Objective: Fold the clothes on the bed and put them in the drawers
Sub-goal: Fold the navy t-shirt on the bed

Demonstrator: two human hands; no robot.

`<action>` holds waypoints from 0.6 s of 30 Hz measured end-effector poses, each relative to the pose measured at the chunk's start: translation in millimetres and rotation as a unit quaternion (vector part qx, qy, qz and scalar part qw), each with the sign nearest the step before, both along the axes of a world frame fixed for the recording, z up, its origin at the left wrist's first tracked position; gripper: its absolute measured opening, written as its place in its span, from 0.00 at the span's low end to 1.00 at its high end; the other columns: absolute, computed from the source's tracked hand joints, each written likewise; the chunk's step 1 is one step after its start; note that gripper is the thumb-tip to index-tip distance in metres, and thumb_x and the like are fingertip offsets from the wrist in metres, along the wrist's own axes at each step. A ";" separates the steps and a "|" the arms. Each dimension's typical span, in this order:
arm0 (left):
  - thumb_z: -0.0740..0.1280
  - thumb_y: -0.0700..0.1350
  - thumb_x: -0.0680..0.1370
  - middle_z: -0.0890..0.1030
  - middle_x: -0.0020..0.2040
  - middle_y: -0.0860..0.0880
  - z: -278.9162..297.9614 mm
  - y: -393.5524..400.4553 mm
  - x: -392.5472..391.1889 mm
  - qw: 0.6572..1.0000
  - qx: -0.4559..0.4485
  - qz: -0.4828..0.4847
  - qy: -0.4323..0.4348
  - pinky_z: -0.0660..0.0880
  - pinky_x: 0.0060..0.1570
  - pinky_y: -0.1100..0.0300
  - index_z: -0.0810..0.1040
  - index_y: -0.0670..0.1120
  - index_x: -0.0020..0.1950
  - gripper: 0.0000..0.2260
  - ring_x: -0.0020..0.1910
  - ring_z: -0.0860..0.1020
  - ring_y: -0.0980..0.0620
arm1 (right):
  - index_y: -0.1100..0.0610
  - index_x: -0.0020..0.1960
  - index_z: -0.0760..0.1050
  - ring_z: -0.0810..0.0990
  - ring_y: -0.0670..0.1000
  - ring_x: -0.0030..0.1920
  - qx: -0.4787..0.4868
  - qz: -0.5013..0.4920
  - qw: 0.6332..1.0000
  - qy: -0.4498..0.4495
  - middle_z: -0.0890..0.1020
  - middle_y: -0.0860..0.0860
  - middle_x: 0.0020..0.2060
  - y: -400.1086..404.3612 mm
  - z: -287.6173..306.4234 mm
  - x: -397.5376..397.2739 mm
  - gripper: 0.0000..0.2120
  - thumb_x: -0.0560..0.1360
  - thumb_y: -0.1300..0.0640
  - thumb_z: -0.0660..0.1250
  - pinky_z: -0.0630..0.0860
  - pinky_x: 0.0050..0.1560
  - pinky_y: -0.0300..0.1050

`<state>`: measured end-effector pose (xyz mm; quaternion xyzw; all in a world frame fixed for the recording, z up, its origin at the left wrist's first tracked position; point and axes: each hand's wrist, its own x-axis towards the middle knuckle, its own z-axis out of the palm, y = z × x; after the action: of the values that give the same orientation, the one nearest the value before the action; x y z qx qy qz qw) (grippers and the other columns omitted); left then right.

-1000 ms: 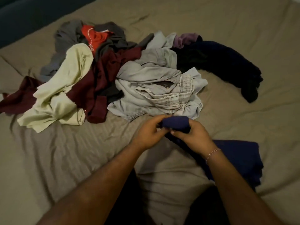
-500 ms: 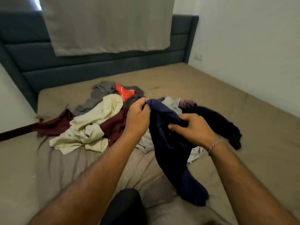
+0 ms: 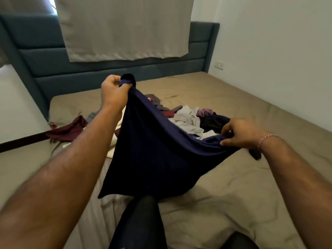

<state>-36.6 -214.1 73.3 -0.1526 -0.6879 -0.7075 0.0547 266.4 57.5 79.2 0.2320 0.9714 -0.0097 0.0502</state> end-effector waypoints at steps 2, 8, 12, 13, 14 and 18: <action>0.71 0.44 0.72 0.83 0.47 0.48 -15.7 -2.8 -6.6 0.998 -0.012 0.029 -0.062 0.83 0.47 0.50 0.79 0.49 0.53 0.10 0.50 0.84 0.45 | 0.49 0.43 0.83 0.82 0.50 0.42 -0.022 -0.026 0.999 0.040 0.85 0.48 0.42 7.7 -16.6 1.6 0.04 0.76 0.52 0.72 0.78 0.44 0.46; 0.78 0.43 0.74 0.77 0.65 0.45 -66.9 17.5 75.6 0.954 -0.219 -0.165 0.118 0.73 0.63 0.66 0.70 0.46 0.73 0.31 0.60 0.77 0.63 | 0.56 0.43 0.84 0.78 0.46 0.37 -0.494 -0.090 0.789 0.353 0.83 0.49 0.35 -37.3 -48.8 -22.0 0.06 0.79 0.61 0.72 0.74 0.40 0.42; 0.76 0.47 0.78 0.83 0.62 0.51 -99.6 45.8 137.3 0.869 -0.293 -0.373 0.139 0.76 0.63 0.58 0.78 0.49 0.71 0.21 0.63 0.80 0.55 | 0.56 0.53 0.82 0.85 0.50 0.47 -0.680 -0.024 0.632 0.370 0.86 0.53 0.48 -78.8 -59.5 -39.2 0.08 0.80 0.66 0.67 0.82 0.43 0.44; 0.74 0.44 0.79 0.85 0.57 0.51 -102.3 49.9 140.6 0.886 -0.284 -0.339 0.142 0.77 0.59 0.55 0.81 0.48 0.65 0.14 0.59 0.82 0.51 | 0.55 0.55 0.82 0.86 0.51 0.49 -0.684 -0.027 0.615 0.392 0.86 0.53 0.51 -82.9 -64.4 -40.6 0.09 0.80 0.66 0.68 0.82 0.43 0.45; 0.73 0.42 0.80 0.85 0.54 0.50 -103.6 51.7 140.4 0.908 -0.264 -0.301 0.127 0.78 0.55 0.53 0.83 0.48 0.61 0.10 0.56 0.83 0.48 | 0.54 0.57 0.82 0.86 0.52 0.51 -0.664 -0.049 0.616 0.421 0.85 0.53 0.53 -85.4 -72.1 -41.1 0.10 0.78 0.64 0.68 0.83 0.44 0.46; 0.71 0.38 0.81 0.86 0.49 0.54 -102.0 40.8 129.0 0.937 -0.167 -0.306 0.006 0.80 0.54 0.53 0.83 0.51 0.55 0.08 0.52 0.84 0.53 | 0.49 0.64 0.77 0.82 0.49 0.56 -0.566 -0.130 0.698 0.418 0.80 0.50 0.60 -97.1 -124.2 -34.4 0.17 0.78 0.64 0.68 0.81 0.48 0.40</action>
<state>92.4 -173.2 -28.6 -0.3668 -0.7157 -0.5644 -0.1862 232.0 -39.6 -45.0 0.2559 0.6637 -0.6602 -0.2411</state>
